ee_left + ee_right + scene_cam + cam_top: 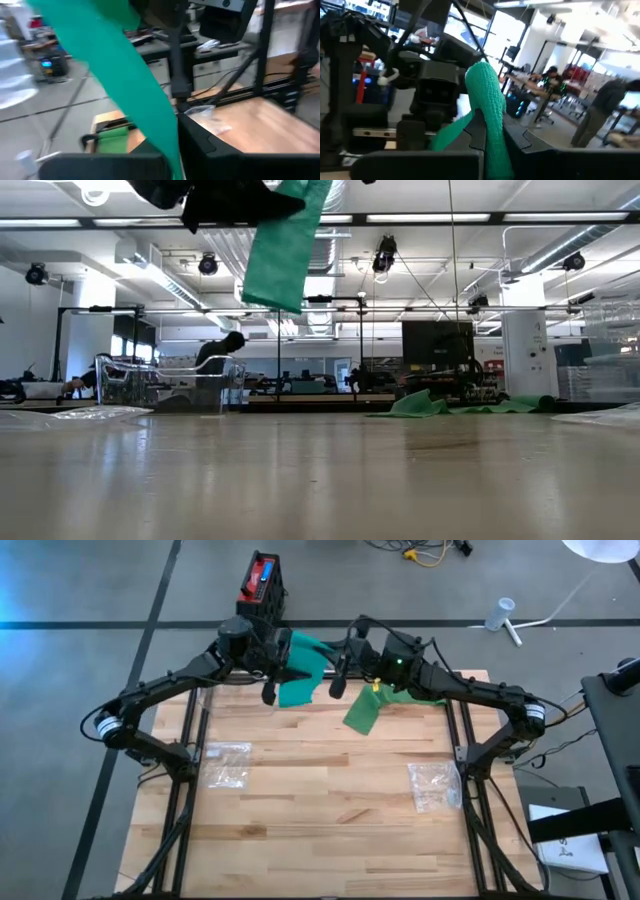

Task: Roll bandage
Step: Roll the blue bandage

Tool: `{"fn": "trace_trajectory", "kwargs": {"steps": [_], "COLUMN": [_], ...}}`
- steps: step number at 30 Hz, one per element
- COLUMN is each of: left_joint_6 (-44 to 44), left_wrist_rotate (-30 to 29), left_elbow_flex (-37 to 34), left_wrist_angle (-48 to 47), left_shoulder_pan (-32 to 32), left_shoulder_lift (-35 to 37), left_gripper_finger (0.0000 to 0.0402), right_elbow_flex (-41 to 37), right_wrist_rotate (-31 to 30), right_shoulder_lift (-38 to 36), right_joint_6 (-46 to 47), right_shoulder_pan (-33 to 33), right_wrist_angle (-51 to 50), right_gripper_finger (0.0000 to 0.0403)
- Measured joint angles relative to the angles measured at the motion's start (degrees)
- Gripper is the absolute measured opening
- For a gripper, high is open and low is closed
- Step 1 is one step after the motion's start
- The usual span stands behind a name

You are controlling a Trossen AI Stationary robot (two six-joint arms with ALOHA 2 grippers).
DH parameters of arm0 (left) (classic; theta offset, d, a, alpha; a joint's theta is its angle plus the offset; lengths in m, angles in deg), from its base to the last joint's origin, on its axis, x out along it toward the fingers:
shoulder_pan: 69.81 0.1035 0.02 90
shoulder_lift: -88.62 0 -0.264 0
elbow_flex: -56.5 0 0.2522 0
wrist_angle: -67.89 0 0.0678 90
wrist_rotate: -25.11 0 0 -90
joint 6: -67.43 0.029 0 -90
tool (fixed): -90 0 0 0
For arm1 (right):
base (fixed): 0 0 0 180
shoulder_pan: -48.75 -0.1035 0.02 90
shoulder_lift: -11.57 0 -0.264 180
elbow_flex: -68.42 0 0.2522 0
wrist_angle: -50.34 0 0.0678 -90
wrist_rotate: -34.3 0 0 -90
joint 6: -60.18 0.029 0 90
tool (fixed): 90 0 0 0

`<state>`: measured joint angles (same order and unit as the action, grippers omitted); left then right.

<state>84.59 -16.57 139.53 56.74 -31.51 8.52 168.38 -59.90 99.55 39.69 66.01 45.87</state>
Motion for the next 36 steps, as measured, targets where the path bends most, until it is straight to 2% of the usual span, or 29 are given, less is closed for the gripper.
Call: {"fn": "trace_trajectory", "kwargs": {"steps": [6,12,19,25,29,36], "left_joint_6": [10.4,14.4,16.7,16.4,15.1,13.3], "left_wrist_rotate": [-13.1,-19.9,-18.9,-18.1,-14.3,-13.1], "left_elbow_flex": [0.0,0.0,0.0,0.0,0.0,0.0], "left_wrist_angle": [-7.3,-11.7,-7.9,-2.4,-1.9,1.2], "left_shoulder_pan": [0.1,0.2,-0.2,-1.2,-2.4,-3.8], "left_shoulder_lift": [3.6,7.9,13.8,13.3,11.4,7.6], "left_gripper_finger": [0.0079,0.017,0.0252,0.0259,0.0248,0.0219], "right_elbow_flex": [0.0,0.0,-0.2,-0.2,-0.2,-0.2], "right_wrist_rotate": [3.2,3.2,3.9,7.7,7.7,7.7], "right_shoulder_lift": [-1.3,-1.9,-1.9,-1.7,-1.7,-1.7], "right_joint_6": [-1.1,-2.1,-3.8,-4.2,-4.2,-5.0], "right_shoulder_pan": [-0.1,-0.1,0.0,0.0,0.0,0.0], "right_wrist_angle": [-0.3,-3.2,-6.5,-7.7,-9.3,-11.7], "right_gripper_finger": [0.0014,0.0014,0.0014,0.0014,0.0014,0.0014]}}
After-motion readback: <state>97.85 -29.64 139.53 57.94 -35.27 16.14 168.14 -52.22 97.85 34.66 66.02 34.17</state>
